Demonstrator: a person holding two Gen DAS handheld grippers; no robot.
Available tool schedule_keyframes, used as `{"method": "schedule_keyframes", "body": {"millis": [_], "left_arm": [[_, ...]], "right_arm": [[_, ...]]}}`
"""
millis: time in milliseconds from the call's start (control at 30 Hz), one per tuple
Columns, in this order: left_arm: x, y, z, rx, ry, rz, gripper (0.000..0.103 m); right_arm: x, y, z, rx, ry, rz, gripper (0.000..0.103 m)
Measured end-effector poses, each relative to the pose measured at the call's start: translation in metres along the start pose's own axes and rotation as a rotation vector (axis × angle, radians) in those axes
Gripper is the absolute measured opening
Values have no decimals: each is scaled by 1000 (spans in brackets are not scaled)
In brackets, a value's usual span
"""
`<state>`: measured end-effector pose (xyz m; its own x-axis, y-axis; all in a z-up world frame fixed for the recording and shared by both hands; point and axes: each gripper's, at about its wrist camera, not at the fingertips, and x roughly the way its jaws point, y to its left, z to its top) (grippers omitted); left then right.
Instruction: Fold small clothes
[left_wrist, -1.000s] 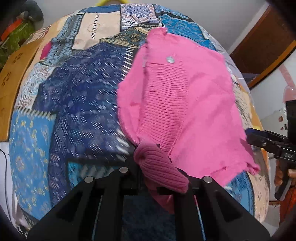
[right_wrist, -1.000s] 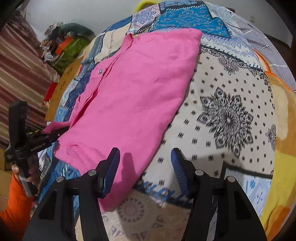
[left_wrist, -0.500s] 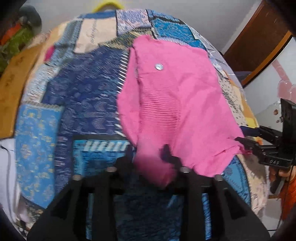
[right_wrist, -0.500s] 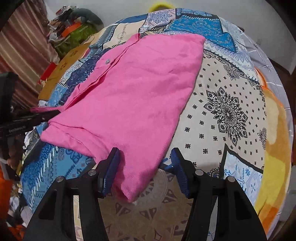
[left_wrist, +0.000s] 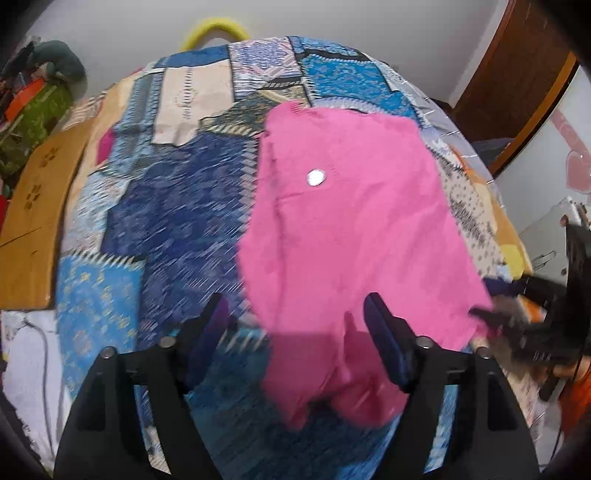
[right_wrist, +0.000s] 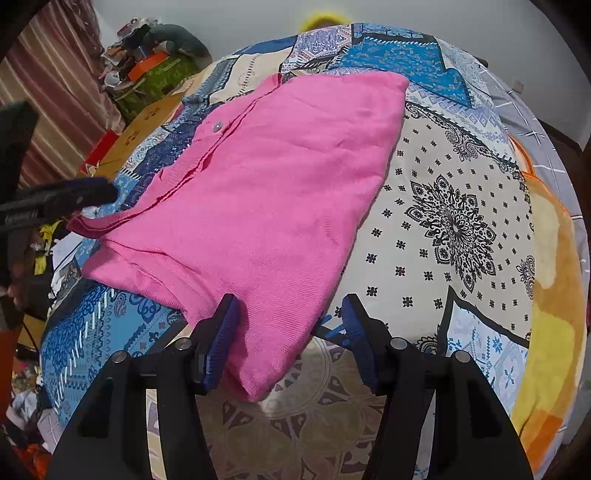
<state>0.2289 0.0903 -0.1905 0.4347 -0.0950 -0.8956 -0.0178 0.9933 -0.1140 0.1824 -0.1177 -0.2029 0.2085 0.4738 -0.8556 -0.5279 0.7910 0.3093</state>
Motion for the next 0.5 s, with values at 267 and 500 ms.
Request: {"method": "schedule_keyframes", "body": {"millis": [267, 500], "left_arm": [[70, -14, 60, -17, 85, 50, 86], [103, -3, 85, -21, 151, 76, 88]], "right_arm": [[-1, -2, -2, -6, -10, 25, 56], [-1, -7, -3, 6, -17, 58, 57]]}}
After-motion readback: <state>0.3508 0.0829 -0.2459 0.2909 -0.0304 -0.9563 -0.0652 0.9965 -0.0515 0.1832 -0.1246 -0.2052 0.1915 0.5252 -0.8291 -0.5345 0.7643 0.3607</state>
